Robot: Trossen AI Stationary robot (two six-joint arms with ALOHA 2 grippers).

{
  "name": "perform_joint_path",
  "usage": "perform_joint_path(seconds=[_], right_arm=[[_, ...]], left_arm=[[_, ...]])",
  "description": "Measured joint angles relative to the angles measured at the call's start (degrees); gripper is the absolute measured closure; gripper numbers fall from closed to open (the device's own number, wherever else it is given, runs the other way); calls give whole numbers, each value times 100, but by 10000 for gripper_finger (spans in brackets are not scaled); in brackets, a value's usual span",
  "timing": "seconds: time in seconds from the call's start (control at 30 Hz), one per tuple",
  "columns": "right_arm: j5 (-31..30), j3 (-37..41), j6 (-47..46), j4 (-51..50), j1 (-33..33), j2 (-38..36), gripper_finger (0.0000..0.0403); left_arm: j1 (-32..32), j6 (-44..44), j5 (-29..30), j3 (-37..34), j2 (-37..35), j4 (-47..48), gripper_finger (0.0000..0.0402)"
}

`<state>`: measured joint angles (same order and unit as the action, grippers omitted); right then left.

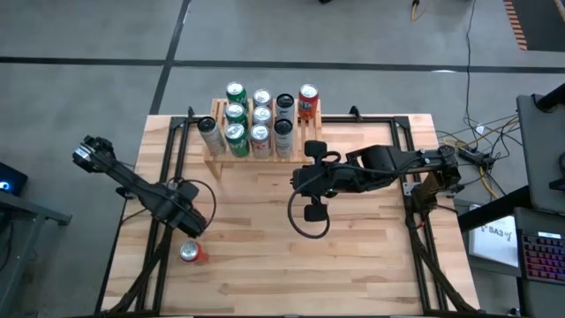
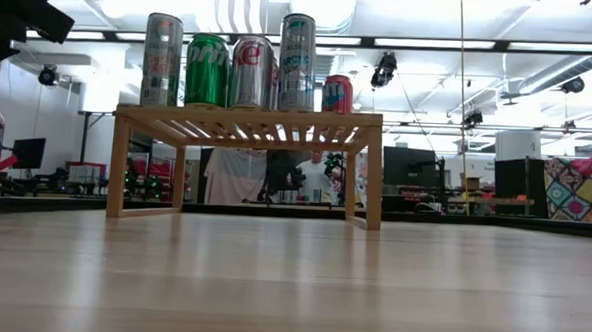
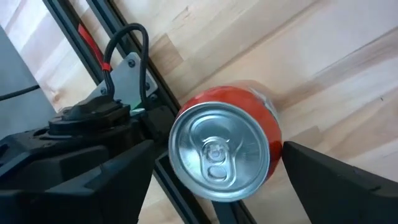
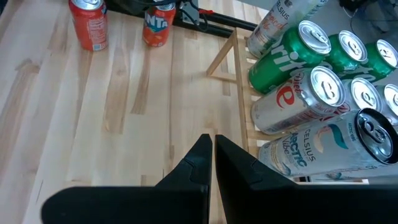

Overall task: Place canned beverage on shelf
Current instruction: Put the top left orange soda can on the shelf

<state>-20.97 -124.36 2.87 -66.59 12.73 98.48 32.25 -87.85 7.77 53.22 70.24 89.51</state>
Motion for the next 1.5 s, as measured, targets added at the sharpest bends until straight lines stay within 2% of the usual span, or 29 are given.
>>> perform_joint_path(seconds=[0.43, 0.7, 0.8, 1.27, 1.5], right_arm=[[0, 0, 2, 0, 0, 0, 394], [0, 0, -140, -44, 0, 0, 394], [2, 23, -202, -65, 0, -3, 394], [40, 662, -845, -377, 0, -11, 394], [496, 1229, -1007, -183, 0, -17, 394]], left_arm=[[4, 28, 182, -592, -11, -824, 71], [0, 299, 480, -434, 2, -1085, 113], [0, 441, 575, -316, 2, -1125, 115], [-289, 2094, 1330, -226, 204, -2835, 115], [-707, 3206, 1512, -173, 592, -3510, 115]])
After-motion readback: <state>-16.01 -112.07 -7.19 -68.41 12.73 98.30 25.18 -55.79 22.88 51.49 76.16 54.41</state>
